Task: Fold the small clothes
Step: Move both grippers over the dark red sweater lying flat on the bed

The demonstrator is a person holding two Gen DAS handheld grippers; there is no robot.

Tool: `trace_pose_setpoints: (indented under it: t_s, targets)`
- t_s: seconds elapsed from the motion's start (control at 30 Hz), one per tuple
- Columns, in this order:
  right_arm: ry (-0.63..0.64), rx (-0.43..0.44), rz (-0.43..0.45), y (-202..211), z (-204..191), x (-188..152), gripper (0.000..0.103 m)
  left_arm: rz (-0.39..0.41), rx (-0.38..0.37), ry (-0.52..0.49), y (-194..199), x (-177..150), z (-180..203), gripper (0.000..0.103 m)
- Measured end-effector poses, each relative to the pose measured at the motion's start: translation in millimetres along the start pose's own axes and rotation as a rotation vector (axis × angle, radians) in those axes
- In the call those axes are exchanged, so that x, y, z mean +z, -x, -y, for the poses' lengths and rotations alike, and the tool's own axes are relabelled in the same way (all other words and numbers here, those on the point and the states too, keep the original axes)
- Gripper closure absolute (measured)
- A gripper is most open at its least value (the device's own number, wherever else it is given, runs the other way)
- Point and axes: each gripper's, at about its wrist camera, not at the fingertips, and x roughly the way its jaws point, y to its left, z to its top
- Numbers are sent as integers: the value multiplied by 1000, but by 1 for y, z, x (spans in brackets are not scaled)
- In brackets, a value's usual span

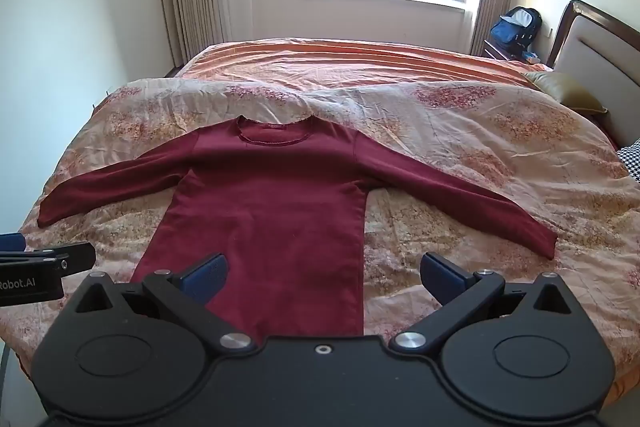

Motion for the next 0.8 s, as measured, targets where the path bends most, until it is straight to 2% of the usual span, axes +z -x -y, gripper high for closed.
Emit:
trace_pose_setpoints:
  t_s: [0.8]
  targets:
    - [-1, -1, -3, -4, 0, 2, 0, -3, -6, -4, -3, -4, 5, 0]
